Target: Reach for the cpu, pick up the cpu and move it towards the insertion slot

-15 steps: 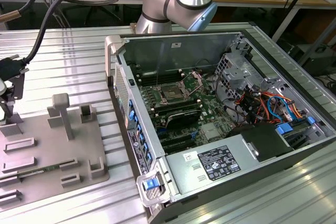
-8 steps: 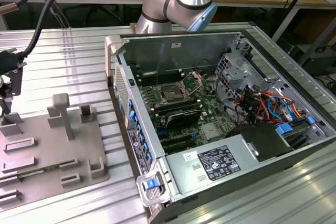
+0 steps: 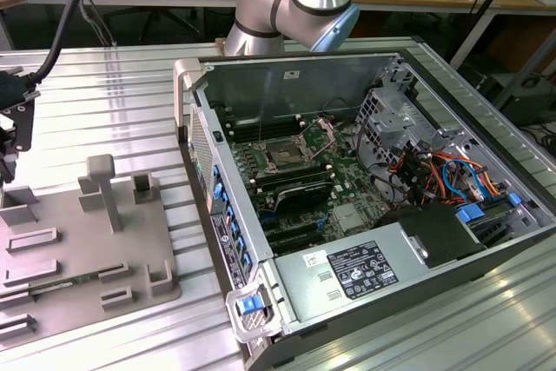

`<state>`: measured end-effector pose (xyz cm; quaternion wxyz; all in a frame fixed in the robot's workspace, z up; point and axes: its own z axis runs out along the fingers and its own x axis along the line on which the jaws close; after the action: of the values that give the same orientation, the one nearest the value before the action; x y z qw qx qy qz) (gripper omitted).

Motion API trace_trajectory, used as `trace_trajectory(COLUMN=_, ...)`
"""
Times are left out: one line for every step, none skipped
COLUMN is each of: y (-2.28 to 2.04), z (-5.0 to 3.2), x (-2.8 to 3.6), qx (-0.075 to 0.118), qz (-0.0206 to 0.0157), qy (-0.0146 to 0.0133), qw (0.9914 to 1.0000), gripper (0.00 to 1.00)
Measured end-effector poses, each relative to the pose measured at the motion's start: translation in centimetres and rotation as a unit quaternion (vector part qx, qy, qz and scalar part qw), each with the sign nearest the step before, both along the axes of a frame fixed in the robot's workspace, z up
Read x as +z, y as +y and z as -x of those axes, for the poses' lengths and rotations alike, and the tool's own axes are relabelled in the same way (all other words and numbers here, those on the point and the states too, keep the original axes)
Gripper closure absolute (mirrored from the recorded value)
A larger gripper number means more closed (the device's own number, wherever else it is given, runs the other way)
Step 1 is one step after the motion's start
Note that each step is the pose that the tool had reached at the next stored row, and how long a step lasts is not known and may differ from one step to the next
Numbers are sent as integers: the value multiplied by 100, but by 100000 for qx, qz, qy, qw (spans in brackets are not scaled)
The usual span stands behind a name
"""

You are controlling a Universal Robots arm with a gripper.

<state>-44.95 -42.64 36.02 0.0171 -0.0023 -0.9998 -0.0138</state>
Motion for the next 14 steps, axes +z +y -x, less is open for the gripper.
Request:
trace_trajectory(y=0, z=0, x=11, qx=2, qz=0, qy=1, qw=100000, gripper=45)
trace_trajectory(y=0, z=-1, x=27, qx=-2, qz=2, qy=1, qw=100000, gripper=45)
trace_trajectory(y=0, z=-1, x=37, qx=-2, qz=-3, qy=-1, qw=100000, gripper=45)
trace_trajectory(y=0, z=-1, x=50, qx=-3, qz=-1, qy=-1, qw=100000, gripper=45)
trace_trajectory(y=0, z=-1, x=75, qx=-1, qz=3, qy=1, qw=100000, gripper=45)
trace_trajectory(y=0, z=-1, x=92, qx=-3, qz=0, qy=1, qw=100000, gripper=45)
trace_trajectory(y=0, z=-1, x=108, qx=-2, qz=-4, qy=0, qw=100000, gripper=45)
trace_trajectory(y=0, z=-2, x=140, qx=-3, qz=-1, qy=-1, qw=100000, gripper=45)
trace_trajectory(y=0, z=-2, x=165, qx=-3, qz=-1, qy=-2, qw=100000, gripper=45)
trace_trajectory(y=0, z=-2, x=184, qx=0, qz=3, qy=4, qw=100000, gripper=45)
trace_trajectory(y=0, z=-2, x=200, qx=-4, qz=2, qy=5, qw=100000, gripper=45)
trace_trajectory(y=0, z=-2, x=230, qx=-2, qz=2, qy=2, qw=100000, gripper=45)
trace_trajectory(y=0, z=-2, x=252, qx=-2, qz=-1, qy=-2, qw=100000, gripper=45)
trace_trajectory(y=0, z=-2, x=286, qx=-3, qz=1, qy=0, qw=100000, gripper=45)
